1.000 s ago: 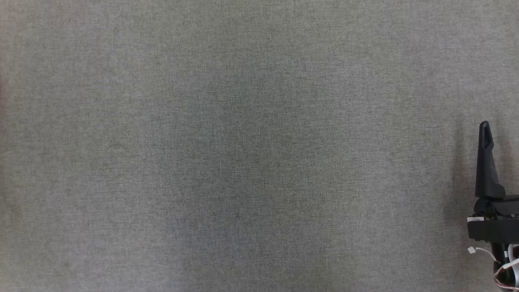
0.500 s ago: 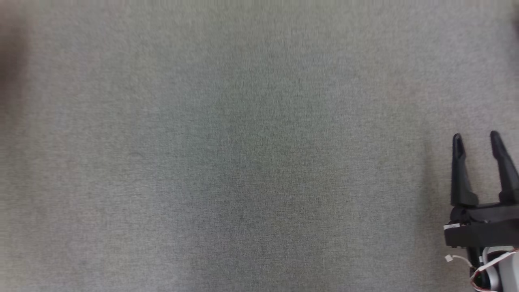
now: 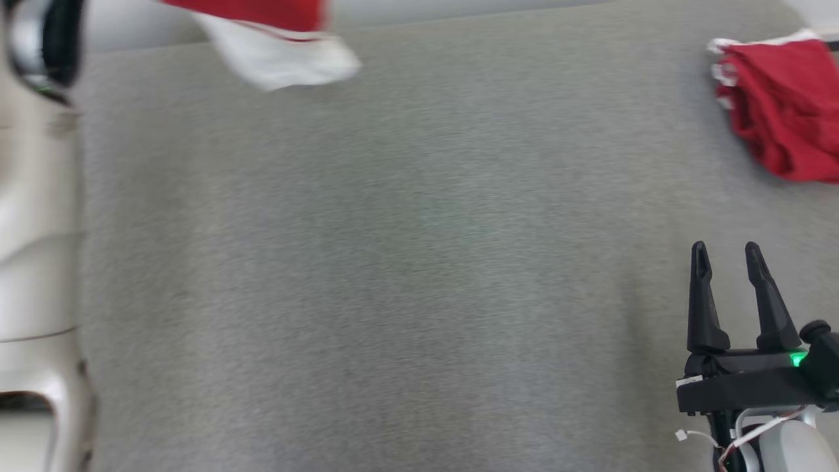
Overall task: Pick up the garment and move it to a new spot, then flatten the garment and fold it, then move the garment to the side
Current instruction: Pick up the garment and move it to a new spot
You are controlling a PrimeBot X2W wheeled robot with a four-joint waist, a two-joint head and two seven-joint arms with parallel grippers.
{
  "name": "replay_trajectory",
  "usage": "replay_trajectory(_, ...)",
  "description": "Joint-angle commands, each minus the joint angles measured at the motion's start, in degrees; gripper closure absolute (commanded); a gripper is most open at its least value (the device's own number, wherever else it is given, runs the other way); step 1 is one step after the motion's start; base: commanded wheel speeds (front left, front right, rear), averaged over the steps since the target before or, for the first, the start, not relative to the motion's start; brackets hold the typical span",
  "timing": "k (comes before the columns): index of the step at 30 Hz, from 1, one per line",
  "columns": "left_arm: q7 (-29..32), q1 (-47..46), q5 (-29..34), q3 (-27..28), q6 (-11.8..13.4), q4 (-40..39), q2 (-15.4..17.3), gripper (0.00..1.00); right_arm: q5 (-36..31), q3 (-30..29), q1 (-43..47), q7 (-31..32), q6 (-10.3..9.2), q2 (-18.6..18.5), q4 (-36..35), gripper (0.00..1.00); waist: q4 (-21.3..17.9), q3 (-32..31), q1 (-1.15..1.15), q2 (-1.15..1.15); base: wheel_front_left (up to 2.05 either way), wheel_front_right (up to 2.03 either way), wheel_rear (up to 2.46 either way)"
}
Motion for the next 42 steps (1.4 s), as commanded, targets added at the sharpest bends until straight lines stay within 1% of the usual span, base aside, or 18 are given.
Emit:
replay_trajectory(1,0.5,-0.9,-0.7,-1.0,0.0,-1.1,-1.1,1.00,0.1,0.0,0.6,0.0,-0.15,0.5,0.1,0.00,-6.4,-1.4,0.01,0.00,0.00,0.00,0.00)
replay_trajectory(5,0.9,-1.4,-2.0,-5.8,0.0,-2.2,-5.5,1.00,0.3,-0.4,0.6,0.0,-0.15,1.8,0.6,0.00,-10.6,-0.9,0.01,0.00,0.00,0.00,0.00)
replay_trajectory(8,-0.1,-0.4,-3.9,-9.0,0.0,-1.9,-7.9,1.00,0.3,-0.7,0.7,0.0,-0.15,2.1,0.9,0.00,-12.7,-0.6,0.01,0.00,0.00,0.00,0.00)
replay_trajectory(11,-1.6,1.9,-6.5,-12.0,0.0,-1.9,-9.2,1.00,0.5,-0.7,0.6,0.0,-0.15,2.4,1.0,0.00,-13.8,-0.2,0.01,0.00,0.00,0.00,0.00)
replay_trajectory(14,-3.3,5.7,-9.1,-13.9,0.5,-2.1,-9.5,1.00,0.5,-0.6,0.5,0.0,-0.15,2.7,1.0,0.00,-14.1,-0.1,0.01,0.00,0.00,0.00,0.00)
replay_trajectory(19,-6.2,16.4,-12.0,-15.9,2.5,-3.5,-9.6,1.00,0.3,-0.8,1.1,0.0,-0.15,3.2,1.1,0.00,-12.9,-0.8,0.01,0.00,0.00,0.00,0.00)
replay_trajectory(20,-6.2,16.4,-12.0,-15.9,2.5,-3.5,-9.6,1.00,0.3,-0.8,1.1,0.0,-0.15,3.2,1.1,0.00,-12.9,-0.8,0.01,0.00,0.00,0.00,0.00)
replay_trajectory(25,-8.7,28.9,-14.7,-16.5,5.0,-5.1,-9.7,1.00,0.1,-0.5,2.0,0.0,-0.15,2.8,1.1,0.00,-10.2,-2.0,0.01,0.00,0.00,0.00,0.00)
replay_trajectory(28,-9.9,36.4,-15.6,-16.9,5.9,-5.7,-9.5,1.00,0.1,0.0,2.0,0.0,-0.15,2.3,1.3,0.00,-8.8,-2.7,0.01,0.00,0.00,0.00,0.00)
replay_trajectory(33,-12.1,47.0,-16.4,-17.4,7.1,-6.6,-9.0,1.00,0.2,0.9,2.1,0.0,-0.15,1.8,1.4,0.00,-7.0,-3.6,0.01,0.00,0.00,0.00,0.00)
replay_trajectory(36,-13.2,50.9,-16.6,-18.2,7.4,-7.0,-9.0,1.00,0.1,1.2,2.6,0.0,-0.15,1.5,1.6,0.00,-6.0,-4.3,0.01,0.00,0.00,0.00,0.00)
replay_trajectory(37,-13.6,51.6,-16.1,-18.7,7.4,-7.1,-9.0,0.33,0.1,1.2,2.8,0.0,-0.15,1.4,1.7,0.00,-5.7,-4.6,0.01,0.00,0.00,0.00,0.00)
replay_trajectory(38,-13.9,52.0,-15.3,-19.4,7.3,-7.2,-8.7,0.00,0.0,1.3,3.1,0.0,-0.15,1.2,1.8,0.00,-5.3,-5.0,0.01,0.00,0.00,0.00,0.00)
replay_trajectory(42,-16.3,52.2,-13.9,-19.8,7.6,-8.2,-7.8,0.00,-0.2,1.3,4.0,0.0,-0.15,0.4,1.8,0.00,-3.5,-6.9,0.01,0.00,0.00,0.00,0.00)
